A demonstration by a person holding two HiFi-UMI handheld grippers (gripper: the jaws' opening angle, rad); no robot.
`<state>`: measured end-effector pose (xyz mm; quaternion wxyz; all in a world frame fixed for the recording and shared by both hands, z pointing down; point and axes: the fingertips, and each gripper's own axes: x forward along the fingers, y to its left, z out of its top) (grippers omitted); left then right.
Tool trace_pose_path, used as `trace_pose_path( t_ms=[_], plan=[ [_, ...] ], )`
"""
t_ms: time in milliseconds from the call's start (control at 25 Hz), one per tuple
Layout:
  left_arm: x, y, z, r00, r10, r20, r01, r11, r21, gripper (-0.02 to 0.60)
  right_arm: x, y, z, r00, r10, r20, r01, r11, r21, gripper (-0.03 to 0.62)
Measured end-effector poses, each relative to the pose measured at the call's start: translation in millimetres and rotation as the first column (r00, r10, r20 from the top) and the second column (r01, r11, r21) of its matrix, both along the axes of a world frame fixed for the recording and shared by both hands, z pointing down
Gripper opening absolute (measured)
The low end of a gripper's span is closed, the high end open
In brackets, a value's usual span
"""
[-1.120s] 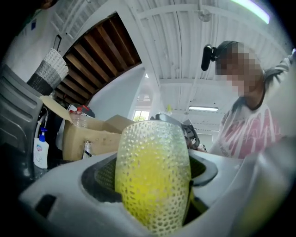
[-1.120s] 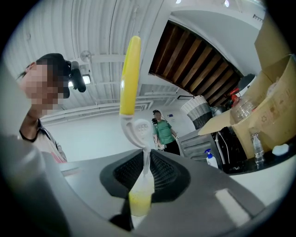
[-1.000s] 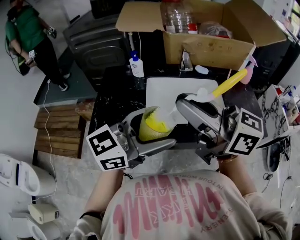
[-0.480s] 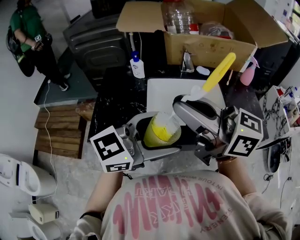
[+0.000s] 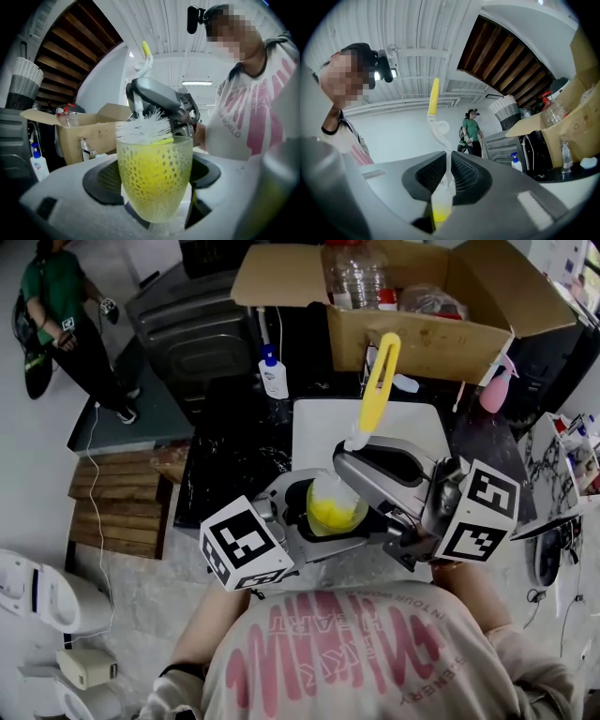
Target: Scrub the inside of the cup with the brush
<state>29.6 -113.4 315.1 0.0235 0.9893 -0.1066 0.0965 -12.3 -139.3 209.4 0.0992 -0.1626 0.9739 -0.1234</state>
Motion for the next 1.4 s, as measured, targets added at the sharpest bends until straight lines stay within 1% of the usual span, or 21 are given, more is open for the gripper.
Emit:
trace_pose_path(
  t_ms=[200, 360, 520, 640, 800, 920, 1120, 1280, 1400],
  plan=[
    [-1, -11, 5, 0.997, -0.066, 0.025, 0.067, 0.998, -0.017, 0.388, -1, 0, 0, 0.999, 0.025, -0.032, -0.024, 0.999, 0.040, 0.044],
    [-5, -12, 12, 0.995, -0.081, 0.050, 0.082, 0.996, -0.017, 0.387, -3, 5, -9, 0.999, 0.047, -0.024, -0.044, 0.994, 0.102, 0.043],
    [-11, -16, 13, 0.994, -0.096, 0.048, 0.097, 0.995, -0.017, 0.387, 2, 6, -23, 0.997, 0.073, 0.037, -0.077, 0.987, 0.142, 0.043],
    [-13, -24, 12, 0.992, -0.123, 0.032, 0.124, 0.992, -0.010, 0.387, 1, 6, -22, 0.997, 0.056, 0.053, -0.063, 0.987, 0.146, 0.043],
    [-14, -27, 2, 0.989, -0.147, -0.005, 0.147, 0.989, 0.003, 0.387, -7, 8, -14, 0.999, 0.033, 0.014, -0.034, 0.990, 0.140, 0.043],
    [-12, -26, -5, 0.988, -0.154, -0.011, 0.154, 0.988, 0.016, 0.387, -8, 9, -11, 1.000, 0.025, -0.005, -0.024, 0.991, 0.132, 0.043],
    [-12, -24, -5, 0.987, -0.158, 0.013, 0.158, 0.987, 0.039, 0.387, -7, 9, -10, 0.999, 0.038, -0.015, -0.036, 0.990, 0.133, 0.043],
    [-12, -23, 5, 0.984, -0.163, 0.069, 0.158, 0.985, 0.063, 0.387, 1, 8, -24, 0.997, 0.072, 0.037, -0.076, 0.985, 0.153, 0.043],
    [-12, -23, 6, 0.984, -0.162, 0.072, 0.157, 0.986, 0.061, 0.387, 4, 10, -31, 0.996, 0.069, 0.058, -0.078, 0.983, 0.168, 0.043]
  ],
)
